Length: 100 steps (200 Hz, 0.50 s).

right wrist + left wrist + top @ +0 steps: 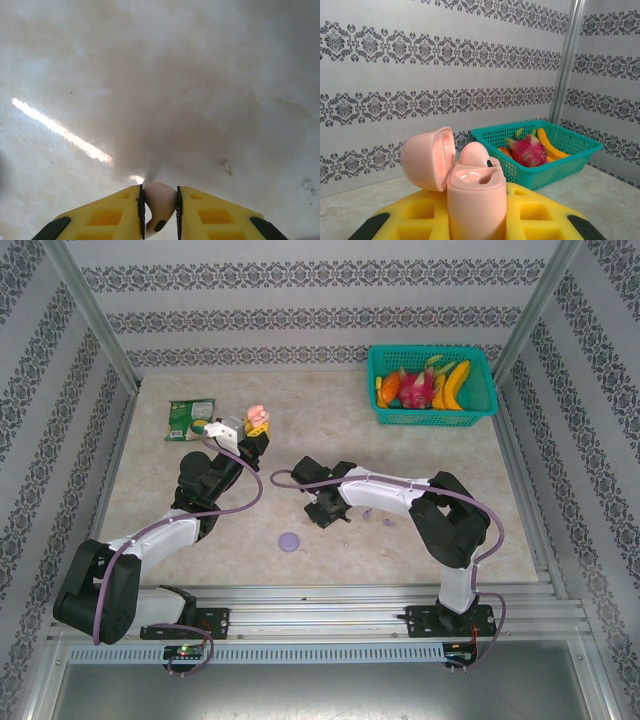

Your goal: Insert the wireless bluetooth earbuds into the charging case

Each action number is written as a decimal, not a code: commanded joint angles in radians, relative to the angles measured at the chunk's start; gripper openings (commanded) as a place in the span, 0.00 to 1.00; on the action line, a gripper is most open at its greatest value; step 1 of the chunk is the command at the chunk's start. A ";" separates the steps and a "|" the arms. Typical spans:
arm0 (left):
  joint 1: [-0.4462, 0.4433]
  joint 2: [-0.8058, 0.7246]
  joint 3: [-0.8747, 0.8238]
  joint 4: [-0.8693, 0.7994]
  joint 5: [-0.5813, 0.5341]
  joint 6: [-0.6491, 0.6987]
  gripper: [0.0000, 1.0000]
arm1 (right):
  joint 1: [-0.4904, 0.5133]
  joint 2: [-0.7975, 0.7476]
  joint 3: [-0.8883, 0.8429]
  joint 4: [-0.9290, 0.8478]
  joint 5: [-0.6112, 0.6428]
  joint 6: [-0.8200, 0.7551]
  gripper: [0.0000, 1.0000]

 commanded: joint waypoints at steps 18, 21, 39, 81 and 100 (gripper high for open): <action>0.010 -0.014 0.028 0.018 0.019 -0.024 0.00 | -0.003 0.022 -0.026 -0.059 0.033 -0.016 0.26; 0.011 -0.015 0.028 0.019 0.019 -0.025 0.00 | -0.003 0.025 -0.026 -0.059 0.032 -0.015 0.26; 0.010 -0.014 0.030 0.020 0.020 -0.026 0.00 | -0.002 0.034 -0.027 -0.059 0.029 -0.007 0.26; 0.010 -0.013 0.032 0.021 0.021 -0.027 0.00 | 0.000 0.041 -0.023 -0.059 0.033 -0.002 0.31; 0.011 -0.011 0.030 0.023 0.021 -0.029 0.00 | 0.000 0.037 -0.017 -0.068 0.034 0.008 0.38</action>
